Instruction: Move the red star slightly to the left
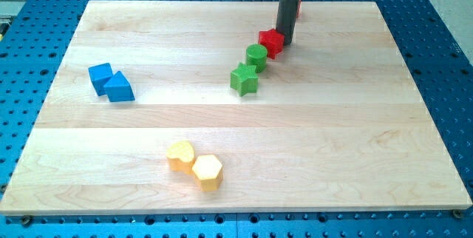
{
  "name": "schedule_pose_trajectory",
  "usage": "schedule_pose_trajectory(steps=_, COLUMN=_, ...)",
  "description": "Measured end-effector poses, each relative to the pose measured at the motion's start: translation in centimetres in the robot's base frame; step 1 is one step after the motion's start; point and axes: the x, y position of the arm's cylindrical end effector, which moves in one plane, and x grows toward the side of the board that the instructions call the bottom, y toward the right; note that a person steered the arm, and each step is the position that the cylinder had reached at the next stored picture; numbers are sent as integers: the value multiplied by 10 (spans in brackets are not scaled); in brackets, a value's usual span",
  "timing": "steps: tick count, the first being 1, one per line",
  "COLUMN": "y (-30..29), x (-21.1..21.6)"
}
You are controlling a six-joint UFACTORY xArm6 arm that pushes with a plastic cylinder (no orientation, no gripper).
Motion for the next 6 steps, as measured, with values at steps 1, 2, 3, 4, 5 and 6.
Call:
schedule_pose_trajectory(steps=1, y=29, x=11)
schedule_pose_trajectory(steps=2, y=14, x=14)
schedule_pose_trajectory(steps=3, y=-14, x=17)
schedule_pose_trajectory(steps=4, y=-16, x=20)
schedule_pose_trajectory(steps=5, y=-14, x=21)
schedule_pose_trajectory(steps=6, y=-14, x=21)
